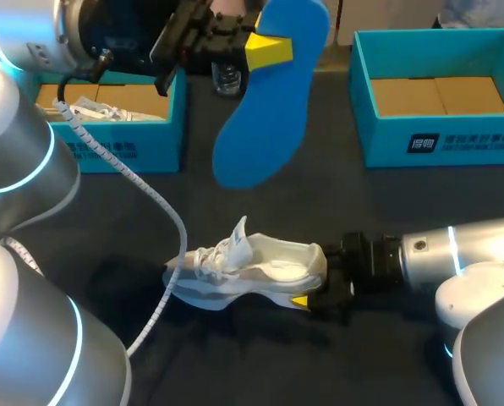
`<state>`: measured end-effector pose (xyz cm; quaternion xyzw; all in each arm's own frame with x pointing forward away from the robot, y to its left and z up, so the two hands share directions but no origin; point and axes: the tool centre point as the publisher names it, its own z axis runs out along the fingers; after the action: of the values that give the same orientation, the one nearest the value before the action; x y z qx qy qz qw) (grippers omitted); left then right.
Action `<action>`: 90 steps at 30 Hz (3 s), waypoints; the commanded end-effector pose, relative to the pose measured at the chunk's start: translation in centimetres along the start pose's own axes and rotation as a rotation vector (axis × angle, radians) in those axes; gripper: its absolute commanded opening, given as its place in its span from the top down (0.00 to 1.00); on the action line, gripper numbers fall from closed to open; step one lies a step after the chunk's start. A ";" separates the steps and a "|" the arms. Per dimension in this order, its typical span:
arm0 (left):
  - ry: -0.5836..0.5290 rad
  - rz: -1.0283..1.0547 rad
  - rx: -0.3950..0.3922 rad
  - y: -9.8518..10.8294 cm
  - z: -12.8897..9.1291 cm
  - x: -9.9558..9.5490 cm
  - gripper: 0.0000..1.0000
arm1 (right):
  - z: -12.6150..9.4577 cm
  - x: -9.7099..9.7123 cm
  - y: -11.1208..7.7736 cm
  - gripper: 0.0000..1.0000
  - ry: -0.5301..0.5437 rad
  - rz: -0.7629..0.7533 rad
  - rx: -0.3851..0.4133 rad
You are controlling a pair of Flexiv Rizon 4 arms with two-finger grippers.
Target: Take the shoe out of the shoebox, open the shoe tongue, remove and reinsert the insole, then place the shoe into the shoebox
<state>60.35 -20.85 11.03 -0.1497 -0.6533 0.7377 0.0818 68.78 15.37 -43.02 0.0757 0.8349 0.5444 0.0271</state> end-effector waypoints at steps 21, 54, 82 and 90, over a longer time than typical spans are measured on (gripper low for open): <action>0.001 0.000 -0.002 0.0 0.1 0.0 1.00 | -6.5 -0.1 5.2 0.00 -0.078 0.004 0.525; 0.001 0.000 -0.002 0.0 0.1 0.0 1.00 | -7.3 1.8 7.9 0.00 -0.099 0.039 0.922; 0.001 0.000 -0.002 0.0 0.1 0.0 1.00 | -4.6 0.1 9.3 0.00 -0.064 -0.015 0.965; 0.001 0.000 -0.002 0.0 0.1 0.0 1.00 | -1.7 -2.3 9.6 0.00 -0.023 -0.034 1.005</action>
<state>60.24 -20.78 11.01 -0.1486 -0.6533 0.7380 0.0810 70.45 15.23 -32.27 0.0726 0.9929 0.0932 0.0159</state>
